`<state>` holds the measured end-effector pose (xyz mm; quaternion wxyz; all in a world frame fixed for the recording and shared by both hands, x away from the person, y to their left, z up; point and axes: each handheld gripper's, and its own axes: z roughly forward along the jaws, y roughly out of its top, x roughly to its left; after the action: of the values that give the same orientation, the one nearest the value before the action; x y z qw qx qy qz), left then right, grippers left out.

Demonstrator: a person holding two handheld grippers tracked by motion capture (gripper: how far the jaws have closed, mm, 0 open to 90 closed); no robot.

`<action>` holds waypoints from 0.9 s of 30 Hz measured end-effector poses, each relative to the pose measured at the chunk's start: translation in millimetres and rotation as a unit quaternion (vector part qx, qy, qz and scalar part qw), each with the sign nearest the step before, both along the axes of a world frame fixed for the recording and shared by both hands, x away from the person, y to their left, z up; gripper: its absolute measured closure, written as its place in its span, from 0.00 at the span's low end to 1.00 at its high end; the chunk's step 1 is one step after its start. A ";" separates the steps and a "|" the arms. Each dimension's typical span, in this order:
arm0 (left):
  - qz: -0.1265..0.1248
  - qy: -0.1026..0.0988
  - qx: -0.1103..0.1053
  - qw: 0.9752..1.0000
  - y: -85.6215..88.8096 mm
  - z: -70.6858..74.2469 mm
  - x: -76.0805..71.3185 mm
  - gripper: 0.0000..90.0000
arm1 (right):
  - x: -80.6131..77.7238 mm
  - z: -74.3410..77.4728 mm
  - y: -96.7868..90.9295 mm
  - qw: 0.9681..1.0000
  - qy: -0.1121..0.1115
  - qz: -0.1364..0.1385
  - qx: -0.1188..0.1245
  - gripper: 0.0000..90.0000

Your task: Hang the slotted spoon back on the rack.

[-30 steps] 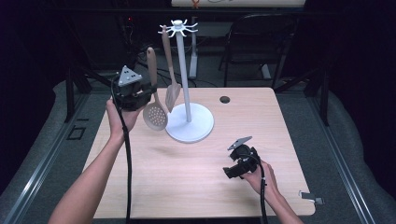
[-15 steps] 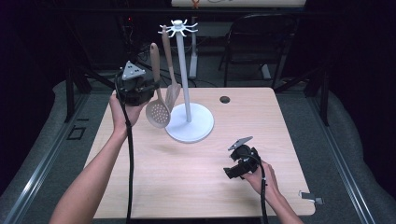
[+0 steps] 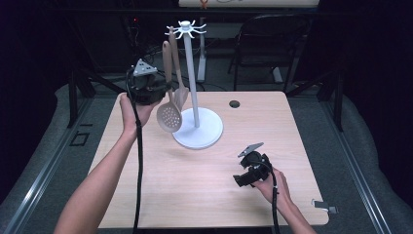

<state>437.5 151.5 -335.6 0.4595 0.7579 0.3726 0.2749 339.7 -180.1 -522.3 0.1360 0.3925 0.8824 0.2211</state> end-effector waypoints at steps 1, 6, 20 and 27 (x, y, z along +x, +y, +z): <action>0.000 0.000 0.000 1.000 -0.6 0.4 0.6 0.84 | 0.0 0.2 -0.1 1.000 0.000 0.000 -0.001 0.17; 0.000 0.001 -0.001 1.000 -5.5 4.4 4.1 0.84 | -0.1 0.6 -0.3 1.000 -0.001 0.002 -0.003 0.17; 0.016 0.012 0.018 1.000 -19.2 6.9 14.2 0.84 | -0.1 0.9 -0.5 1.000 -0.001 0.005 -0.007 0.17; 0.025 0.015 0.018 0.999 -21.7 7.5 19.2 0.84 | -0.5 1.2 -0.2 1.000 -0.003 0.004 -0.010 0.17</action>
<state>456.7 129.8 -328.1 0.4330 0.7608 0.3931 0.2813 339.2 -180.4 -521.0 0.1415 0.3866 0.8858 0.2141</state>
